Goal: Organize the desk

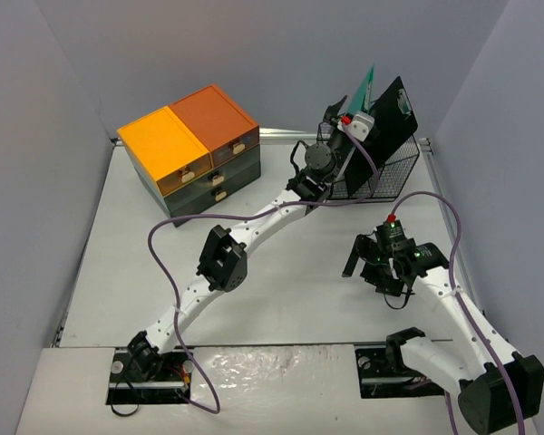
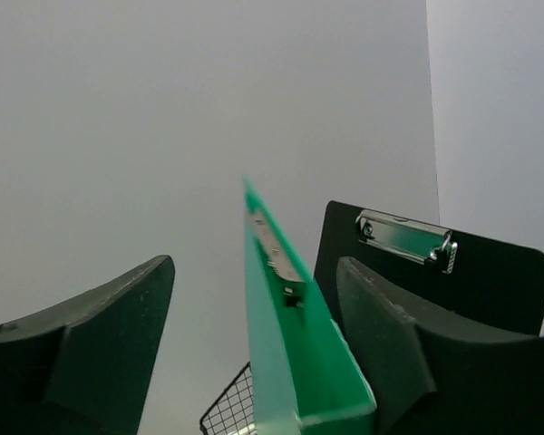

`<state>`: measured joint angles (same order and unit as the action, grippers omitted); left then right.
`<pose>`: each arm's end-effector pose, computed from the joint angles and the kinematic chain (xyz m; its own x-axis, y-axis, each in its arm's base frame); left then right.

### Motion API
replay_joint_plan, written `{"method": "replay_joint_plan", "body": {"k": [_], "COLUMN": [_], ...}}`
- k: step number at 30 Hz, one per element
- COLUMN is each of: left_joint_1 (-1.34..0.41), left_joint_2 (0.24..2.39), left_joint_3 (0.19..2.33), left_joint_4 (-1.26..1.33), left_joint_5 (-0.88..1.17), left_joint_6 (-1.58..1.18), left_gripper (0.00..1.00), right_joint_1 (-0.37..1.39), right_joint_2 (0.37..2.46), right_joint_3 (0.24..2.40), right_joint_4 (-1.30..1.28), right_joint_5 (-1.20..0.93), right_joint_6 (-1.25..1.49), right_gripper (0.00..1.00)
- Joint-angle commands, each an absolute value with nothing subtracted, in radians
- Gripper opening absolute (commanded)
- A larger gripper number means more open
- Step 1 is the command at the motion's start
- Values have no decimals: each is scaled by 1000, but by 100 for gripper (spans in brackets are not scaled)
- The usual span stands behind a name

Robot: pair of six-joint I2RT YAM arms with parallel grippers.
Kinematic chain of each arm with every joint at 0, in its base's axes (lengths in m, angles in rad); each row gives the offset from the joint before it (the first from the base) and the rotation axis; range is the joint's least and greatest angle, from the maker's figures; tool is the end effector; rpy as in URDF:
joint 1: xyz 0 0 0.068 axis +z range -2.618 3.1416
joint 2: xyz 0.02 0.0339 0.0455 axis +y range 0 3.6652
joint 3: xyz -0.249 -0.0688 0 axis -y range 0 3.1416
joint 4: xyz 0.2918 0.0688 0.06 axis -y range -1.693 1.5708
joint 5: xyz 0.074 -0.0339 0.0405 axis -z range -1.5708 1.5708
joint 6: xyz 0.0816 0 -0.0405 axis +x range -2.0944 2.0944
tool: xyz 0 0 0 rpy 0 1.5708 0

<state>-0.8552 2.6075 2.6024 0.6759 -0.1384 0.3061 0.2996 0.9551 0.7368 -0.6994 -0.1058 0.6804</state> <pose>0.4334 -0.4814 0.3950 0.5927 -0.2269 -0.7728 0.5222 0.8387 0.1543 0.2538 0.0874 0.1889 -0.8131 0.4036 -0.4196 0.2016 0.8713 0.4475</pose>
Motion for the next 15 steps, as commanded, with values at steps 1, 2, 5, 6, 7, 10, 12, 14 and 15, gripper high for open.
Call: {"method": "replay_joint_plan", "body": {"k": [1,2,5,6,7,10,12,14,15], "left_joint_1": [-841,-840,-840,-840,-841,-843,-842,-844,-845], "left_joint_2": [2518,2513,2504,2506,2516,2551,2554,2519,2494], "left_joint_3": [2567,2554,2528,2529,2549,2619,2629,2565,2518], "left_joint_4": [730,732,736,730,710,650,633,677,690], "left_joint_5": [-140,-144,-159,-172,-178,-204,-217,-216,-217], "left_joint_6": [279,273,268,266,264,266,262,248,245], "left_gripper": [51,37,15,10,5,5,31,54,64], "right_joint_1": [293,292,291,291,292,293,292,293,292], "right_joint_2": [982,985,987,987,985,981,978,970,965], "right_joint_3": [744,747,751,749,747,739,735,737,739], "right_joint_4": [-704,-704,-705,-703,-703,-702,-702,-702,-700], "right_joint_5": [-109,-108,-106,-106,-106,-108,-109,-102,-99], "right_joint_6": [678,677,677,679,681,686,690,697,699], "right_gripper": [100,100,100,100,100,100,100,100,100]}}
